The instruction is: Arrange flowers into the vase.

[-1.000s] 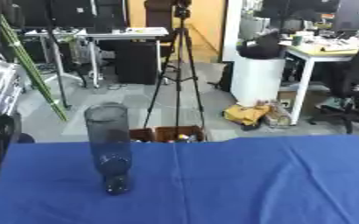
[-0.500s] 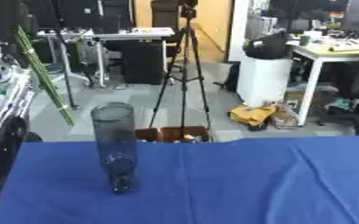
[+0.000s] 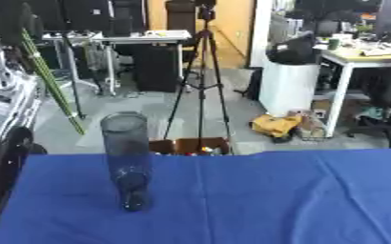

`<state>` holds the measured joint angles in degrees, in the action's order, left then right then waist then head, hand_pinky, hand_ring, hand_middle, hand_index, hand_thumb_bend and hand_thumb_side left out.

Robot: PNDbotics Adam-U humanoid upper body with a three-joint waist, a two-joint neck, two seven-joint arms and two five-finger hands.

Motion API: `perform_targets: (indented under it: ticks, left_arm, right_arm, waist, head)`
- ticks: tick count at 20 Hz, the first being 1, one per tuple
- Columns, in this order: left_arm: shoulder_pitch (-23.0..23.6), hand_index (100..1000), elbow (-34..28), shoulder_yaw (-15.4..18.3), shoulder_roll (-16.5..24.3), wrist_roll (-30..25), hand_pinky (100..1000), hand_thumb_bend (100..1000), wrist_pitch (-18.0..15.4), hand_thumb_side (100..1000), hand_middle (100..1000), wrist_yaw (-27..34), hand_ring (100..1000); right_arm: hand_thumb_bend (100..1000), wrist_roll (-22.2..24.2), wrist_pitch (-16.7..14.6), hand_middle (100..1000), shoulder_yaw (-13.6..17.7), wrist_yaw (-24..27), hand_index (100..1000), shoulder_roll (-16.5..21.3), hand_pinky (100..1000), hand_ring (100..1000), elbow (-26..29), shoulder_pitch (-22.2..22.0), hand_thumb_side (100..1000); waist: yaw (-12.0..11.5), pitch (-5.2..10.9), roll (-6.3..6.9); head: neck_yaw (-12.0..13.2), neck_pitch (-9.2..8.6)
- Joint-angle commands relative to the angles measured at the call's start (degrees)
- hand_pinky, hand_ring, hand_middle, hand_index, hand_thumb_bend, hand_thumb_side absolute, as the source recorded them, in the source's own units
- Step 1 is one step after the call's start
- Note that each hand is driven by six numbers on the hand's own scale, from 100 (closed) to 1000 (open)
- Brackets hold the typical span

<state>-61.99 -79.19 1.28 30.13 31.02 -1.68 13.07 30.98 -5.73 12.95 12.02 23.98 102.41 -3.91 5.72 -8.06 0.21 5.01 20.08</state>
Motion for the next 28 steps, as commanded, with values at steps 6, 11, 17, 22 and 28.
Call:
perform_targets:
  ticks: [6,11,17,22,28]
  left_arm:
    - [-2.8,100,3.1,0.5,0.1,1.2,100,100,-1.5,594,100,-1.5,100]
    - [-3.6,100,8.5,0.8,-0.2,1.7,100,100,-4.3,587,100,-2.3,100]
    - [-3.4,100,11.1,1.1,-0.1,3.5,100,100,-5.0,585,100,-5.1,100]
    - [-3.2,100,11.9,0.8,-0.2,4.2,100,100,-4.4,586,100,-8.3,100]
    - [-3.0,100,12.1,0.3,-0.3,4.4,100,100,-2.9,587,100,-12.0,100]
  right_arm:
    - [182,0.7,-0.1,595,-0.4,-0.3,1000,1.5,983,1000,0.2,1.0,494]
    - [182,1.1,0.0,595,-0.6,-0.4,1000,1.4,984,1000,0.0,1.2,494]
    - [182,1.3,0.1,595,-0.6,-0.5,1000,1.3,984,1000,-0.1,1.3,494]
    - [181,1.4,0.2,595,-0.5,-0.6,1000,1.2,984,1000,-0.1,1.4,495]
    - [181,1.6,0.2,595,-0.6,-0.6,1000,1.2,985,1000,-0.2,1.4,495]
  waist:
    - [1.7,0.83,0.88]
    - [2.7,0.65,1.08]
    - [3.0,0.44,1.28]
    - [2.9,0.37,1.33]
    - [2.9,0.39,1.32]
  head:
    - [0.7,-0.38]
    - [0.8,-0.47]
    - [0.7,-0.55]
    - [0.5,-0.52]
    - [0.6,-0.4]
